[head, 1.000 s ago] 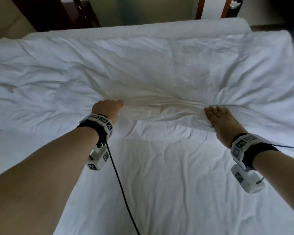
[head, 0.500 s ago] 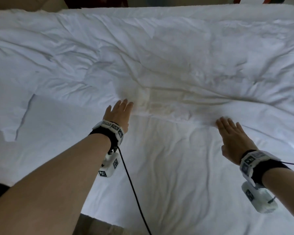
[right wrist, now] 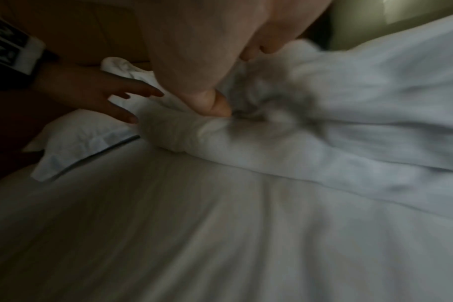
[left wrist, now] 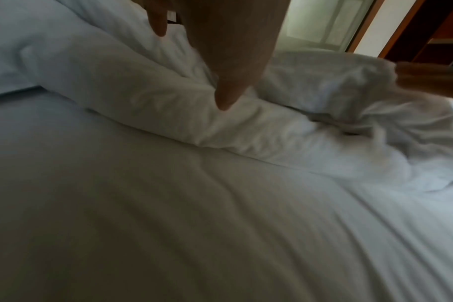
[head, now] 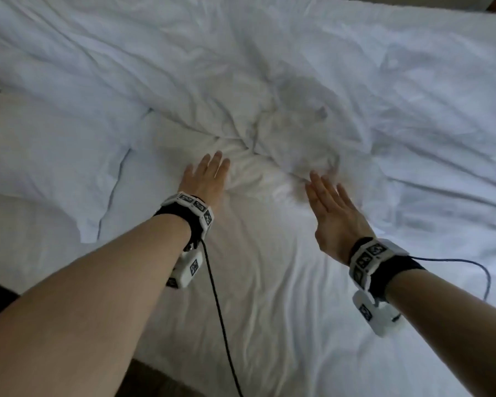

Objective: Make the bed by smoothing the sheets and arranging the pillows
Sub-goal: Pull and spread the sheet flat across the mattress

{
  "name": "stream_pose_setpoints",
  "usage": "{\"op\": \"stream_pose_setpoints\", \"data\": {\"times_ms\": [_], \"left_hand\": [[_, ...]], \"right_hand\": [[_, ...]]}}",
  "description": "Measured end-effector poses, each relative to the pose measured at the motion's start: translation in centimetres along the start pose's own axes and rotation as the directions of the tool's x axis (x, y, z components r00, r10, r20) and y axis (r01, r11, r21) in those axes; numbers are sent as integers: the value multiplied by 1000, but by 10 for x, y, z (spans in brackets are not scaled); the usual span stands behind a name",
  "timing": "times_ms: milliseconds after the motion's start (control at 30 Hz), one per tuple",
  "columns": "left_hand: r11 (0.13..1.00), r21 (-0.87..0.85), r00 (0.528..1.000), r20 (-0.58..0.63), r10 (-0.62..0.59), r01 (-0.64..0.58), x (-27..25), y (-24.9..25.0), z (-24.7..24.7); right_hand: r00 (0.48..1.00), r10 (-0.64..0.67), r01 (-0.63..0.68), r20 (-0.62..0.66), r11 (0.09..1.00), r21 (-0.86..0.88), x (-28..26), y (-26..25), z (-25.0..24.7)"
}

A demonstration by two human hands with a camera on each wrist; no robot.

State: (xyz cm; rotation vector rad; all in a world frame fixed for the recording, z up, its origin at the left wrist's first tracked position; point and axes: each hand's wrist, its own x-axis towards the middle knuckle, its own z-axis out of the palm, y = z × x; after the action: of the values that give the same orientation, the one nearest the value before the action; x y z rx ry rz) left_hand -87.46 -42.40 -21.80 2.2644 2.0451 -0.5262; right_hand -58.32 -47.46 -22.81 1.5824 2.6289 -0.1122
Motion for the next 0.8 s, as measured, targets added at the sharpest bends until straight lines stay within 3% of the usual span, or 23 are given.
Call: {"op": "stream_pose_setpoints", "data": {"times_ms": [100,200,400,567,667,800], "left_hand": [[998,66,999,-23,25,-24,20,-57,8],[995,81,996,-69,56,-50,46,-91,9],[987,111,977,-165,135,-118,105,-100,-1],[983,103,975,-149,165,-151,151,-102,-6],[979,130,978,-119,173,-157,175,-108,1],[994,63,995,-14,95,-94,211,-120,23]], "right_hand": [[1000,19,-20,-17,998,-58,61,-51,-6],[995,97,-96,-2,982,-161,107,-68,-16],[948,313,-302,59,943,-141,157,-52,-18],[865,458,-468,203,884,-3,181,-26,8],[845,443,-472,298,881,26,195,-17,33],[832,374,-444,409,891,89,212,-1,59]]}}
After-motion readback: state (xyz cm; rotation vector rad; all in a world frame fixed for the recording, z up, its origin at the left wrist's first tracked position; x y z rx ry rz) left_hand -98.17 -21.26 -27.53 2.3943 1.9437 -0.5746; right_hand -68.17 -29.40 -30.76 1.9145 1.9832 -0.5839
